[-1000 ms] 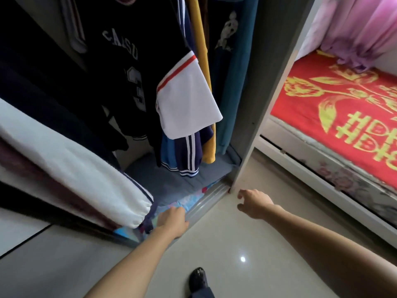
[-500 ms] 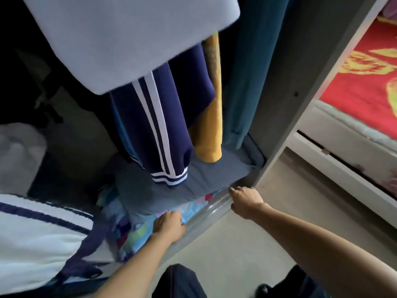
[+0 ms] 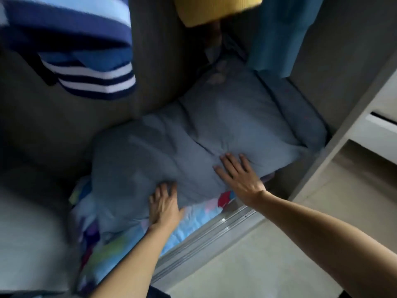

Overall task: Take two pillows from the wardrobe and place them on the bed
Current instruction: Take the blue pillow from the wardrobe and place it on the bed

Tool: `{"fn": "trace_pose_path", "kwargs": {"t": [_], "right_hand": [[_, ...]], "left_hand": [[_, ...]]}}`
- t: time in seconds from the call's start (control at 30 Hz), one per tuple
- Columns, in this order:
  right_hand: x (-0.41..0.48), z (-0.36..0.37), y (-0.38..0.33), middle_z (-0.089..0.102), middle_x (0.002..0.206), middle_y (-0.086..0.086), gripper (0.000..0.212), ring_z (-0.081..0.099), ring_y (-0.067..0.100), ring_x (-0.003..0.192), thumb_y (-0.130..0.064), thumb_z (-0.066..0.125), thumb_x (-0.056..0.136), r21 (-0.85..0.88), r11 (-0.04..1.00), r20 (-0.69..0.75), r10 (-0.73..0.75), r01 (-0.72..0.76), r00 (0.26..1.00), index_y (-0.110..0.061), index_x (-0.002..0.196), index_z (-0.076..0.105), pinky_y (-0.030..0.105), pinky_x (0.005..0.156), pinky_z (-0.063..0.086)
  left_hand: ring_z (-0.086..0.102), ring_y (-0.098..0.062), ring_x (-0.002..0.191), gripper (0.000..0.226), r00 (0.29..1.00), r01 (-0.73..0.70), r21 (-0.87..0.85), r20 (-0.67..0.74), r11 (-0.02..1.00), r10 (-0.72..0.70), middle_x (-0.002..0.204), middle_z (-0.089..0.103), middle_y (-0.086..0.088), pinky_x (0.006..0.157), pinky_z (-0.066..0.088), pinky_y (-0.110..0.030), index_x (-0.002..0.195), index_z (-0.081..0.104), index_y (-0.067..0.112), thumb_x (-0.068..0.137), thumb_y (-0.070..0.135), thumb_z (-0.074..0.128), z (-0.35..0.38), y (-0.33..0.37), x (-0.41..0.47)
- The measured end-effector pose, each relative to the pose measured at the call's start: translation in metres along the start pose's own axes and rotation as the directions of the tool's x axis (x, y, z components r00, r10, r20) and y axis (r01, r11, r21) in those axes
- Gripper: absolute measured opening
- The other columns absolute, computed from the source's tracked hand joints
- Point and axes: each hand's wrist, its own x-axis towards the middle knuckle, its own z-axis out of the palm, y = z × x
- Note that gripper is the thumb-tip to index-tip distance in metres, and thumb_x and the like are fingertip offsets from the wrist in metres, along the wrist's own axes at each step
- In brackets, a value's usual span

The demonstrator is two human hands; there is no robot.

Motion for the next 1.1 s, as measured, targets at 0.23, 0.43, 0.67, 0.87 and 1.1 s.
{"fn": "trace_pose_path", "kwargs": {"t": [0.23, 0.43, 0.67, 0.87, 1.1], "right_hand": [[0.028, -0.003, 0.01, 0.066, 0.09, 0.007, 0.027, 0.062, 0.028, 0.086, -0.016, 0.072, 0.07, 0.159, 0.979, -0.086, 0.142, -0.128, 0.986, -0.014, 0.095, 0.063, 0.041, 0.083, 0.048], [0.038, -0.031, 0.003, 0.069, 0.085, 0.014, 0.04, 0.061, 0.033, 0.081, -0.02, 0.071, 0.054, 0.489, 0.854, -0.074, 0.242, -0.176, 0.968, -0.015, 0.091, 0.058, 0.04, 0.076, 0.045], [0.031, -0.067, -0.005, 0.065, 0.077, 0.013, 0.036, 0.06, 0.033, 0.077, -0.016, 0.075, 0.052, 0.582, 0.783, -0.088, 0.327, -0.218, 0.941, -0.018, 0.083, 0.056, 0.035, 0.072, 0.044], [0.039, -0.154, 0.004, 0.067, 0.08, 0.014, 0.036, 0.06, 0.034, 0.08, -0.018, 0.074, 0.054, 0.613, 0.765, -0.064, 0.294, -0.195, 0.954, -0.013, 0.087, 0.06, 0.037, 0.073, 0.043], [0.006, -0.237, 0.026, 0.07, 0.093, 0.009, 0.036, 0.061, 0.033, 0.092, -0.02, 0.059, 0.067, 0.609, 0.74, 0.19, 0.212, -0.284, 0.959, -0.016, 0.102, 0.059, 0.037, 0.077, 0.038]], "left_hand": [[0.028, -0.026, 0.137, 0.108, 0.997, -0.017, 0.084, -0.072, 0.996, 0.023, 0.151, 0.025, -0.009, 0.103, 0.03, -0.038, 0.148, 0.011, 0.021, 0.066, 0.051, 0.074, 0.018, -0.006, -0.007], [0.051, -0.034, 0.115, 0.103, 0.984, 0.105, 0.048, -0.152, 0.993, -0.097, 0.124, 0.054, -0.017, 0.09, 0.041, -0.043, 0.129, 0.047, 0.013, 0.037, 0.036, 0.088, 0.002, -0.01, 0.0], [0.061, -0.041, 0.085, 0.042, 0.978, 0.097, -0.086, -0.179, 0.992, -0.111, 0.086, 0.066, -0.024, 0.074, 0.049, -0.046, 0.086, 0.061, 0.003, 0.047, 0.001, 0.077, -0.04, -0.03, 0.006], [0.061, -0.041, 0.092, 0.054, 0.983, 0.137, -0.137, -0.106, 0.981, -0.152, 0.091, 0.069, -0.026, 0.08, 0.045, -0.049, 0.097, 0.067, 0.0, 0.045, 0.004, 0.084, -0.125, -0.049, -0.027], [0.055, -0.028, 0.107, 0.037, 0.957, 0.22, -0.043, 0.204, 0.975, -0.207, 0.101, 0.069, -0.008, 0.093, 0.034, -0.04, 0.098, 0.061, 0.018, 0.061, 0.016, 0.069, -0.234, -0.034, -0.087]]}}
